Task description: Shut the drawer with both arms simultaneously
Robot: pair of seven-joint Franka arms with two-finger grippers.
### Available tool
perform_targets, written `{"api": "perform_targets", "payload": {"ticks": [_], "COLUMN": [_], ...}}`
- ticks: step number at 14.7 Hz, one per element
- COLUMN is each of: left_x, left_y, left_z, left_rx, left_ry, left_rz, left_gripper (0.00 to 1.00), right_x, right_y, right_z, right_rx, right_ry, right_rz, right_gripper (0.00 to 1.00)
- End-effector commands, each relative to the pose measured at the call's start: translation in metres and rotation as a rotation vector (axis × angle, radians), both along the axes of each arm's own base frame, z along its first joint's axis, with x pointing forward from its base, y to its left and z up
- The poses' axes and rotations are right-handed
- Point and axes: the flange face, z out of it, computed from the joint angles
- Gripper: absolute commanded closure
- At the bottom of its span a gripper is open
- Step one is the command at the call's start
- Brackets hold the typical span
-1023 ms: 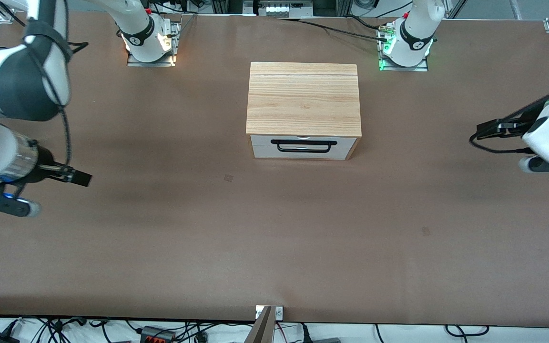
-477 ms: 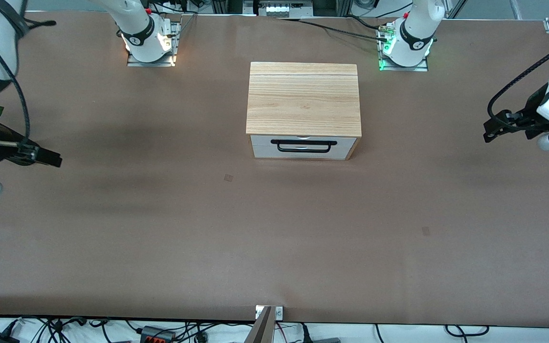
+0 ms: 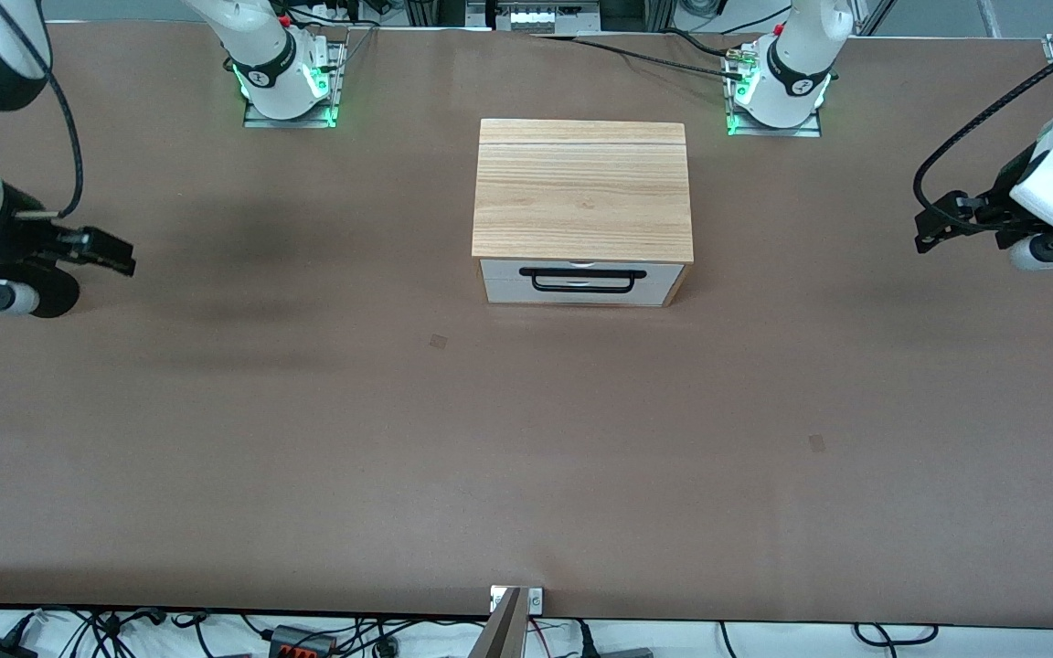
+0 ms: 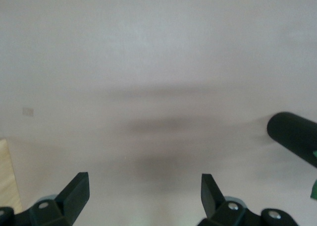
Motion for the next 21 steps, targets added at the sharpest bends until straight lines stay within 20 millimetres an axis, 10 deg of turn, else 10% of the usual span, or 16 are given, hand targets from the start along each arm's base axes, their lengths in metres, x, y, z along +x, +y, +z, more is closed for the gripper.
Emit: {"api": "perform_targets", "payload": {"ticks": [1, 21], "left_x": [-0.005, 0.009], "left_y": [0.001, 0.005], "left_z": [0.011, 0.014], "left_rx": [-0.015, -0.059], "left_ry": [0.005, -0.007], "left_rz": [-0.041, -0.043], "left_gripper": [0.0, 0.0], "right_x": [-0.038, -0.03], "right_y": [-0.003, 0.002], "right_z": [-0.001, -0.002], "right_rx": [-0.015, -0.014], "right_ry": [-0.001, -0.085], "right_rz": [-0.001, 0.01], "right_gripper": [0.0, 0.0]}}
